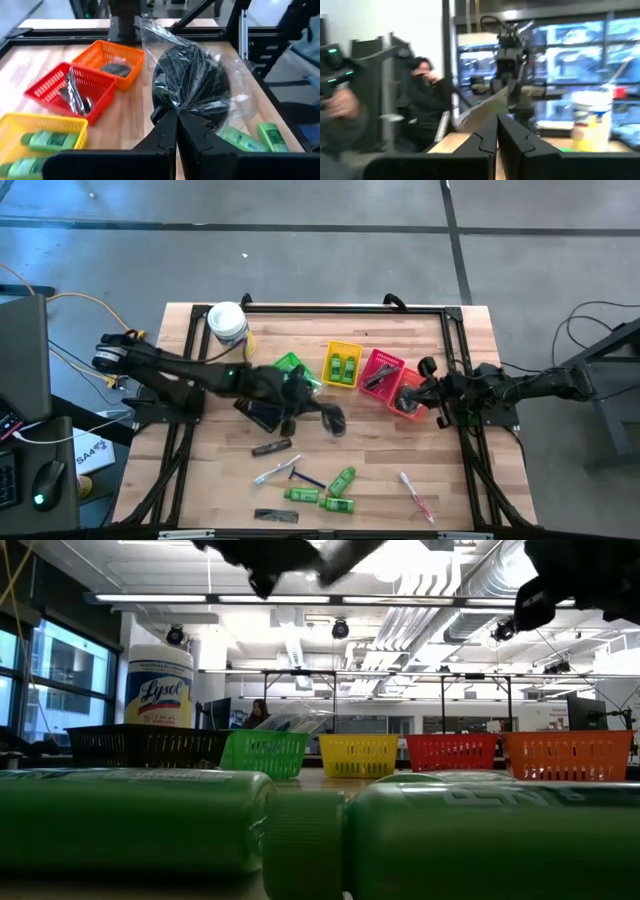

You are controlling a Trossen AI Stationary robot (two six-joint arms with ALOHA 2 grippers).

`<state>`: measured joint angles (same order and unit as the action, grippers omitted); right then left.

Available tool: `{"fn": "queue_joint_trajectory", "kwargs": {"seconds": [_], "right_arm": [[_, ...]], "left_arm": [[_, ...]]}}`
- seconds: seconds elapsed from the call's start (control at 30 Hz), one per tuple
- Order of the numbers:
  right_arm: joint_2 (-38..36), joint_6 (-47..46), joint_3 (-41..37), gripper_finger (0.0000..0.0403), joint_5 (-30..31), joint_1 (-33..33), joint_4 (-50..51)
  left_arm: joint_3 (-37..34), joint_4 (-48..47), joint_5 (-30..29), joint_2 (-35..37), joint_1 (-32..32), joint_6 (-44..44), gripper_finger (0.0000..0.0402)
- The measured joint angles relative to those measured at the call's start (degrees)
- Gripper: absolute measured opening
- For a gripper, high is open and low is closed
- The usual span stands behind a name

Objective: Pick & Place Travel size toiletries
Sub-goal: Put the black hair brush into the orange bin

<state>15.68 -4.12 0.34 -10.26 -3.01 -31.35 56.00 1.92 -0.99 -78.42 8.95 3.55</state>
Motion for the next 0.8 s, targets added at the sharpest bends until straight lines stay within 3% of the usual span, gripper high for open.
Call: {"fn": "queue_joint_trajectory", "kwargs": {"seconds": [0.23, 0.43, 0.63, 0.8], "right_arm": [[0.0, 2.2, 2.3, 0.0005, 1.5, 0.0, 3.1], [0.0, -0.6, 3.4, 0.0005, 3.4, 0.0, 7.6], [1.2, -7.1, 3.5, 0.0014, 9.4, 0.0, 11.3], [4.9, -11.1, 3.6, 0.0084, 10.4, 0.0, 7.6]], "left_arm": [[0.8, 9.4, 11.5, -6.9, -8.5, -0.4, 0.0], [6.9, 8.2, 15.1, -13.9, -10.9, -1.3, 0.0], [10.5, 8.0, 12.1, -15.3, -10.8, -4.0, 0.0], [13.1, 3.7, 3.2, -15.3, -10.8, -7.3, 0.0]]}}
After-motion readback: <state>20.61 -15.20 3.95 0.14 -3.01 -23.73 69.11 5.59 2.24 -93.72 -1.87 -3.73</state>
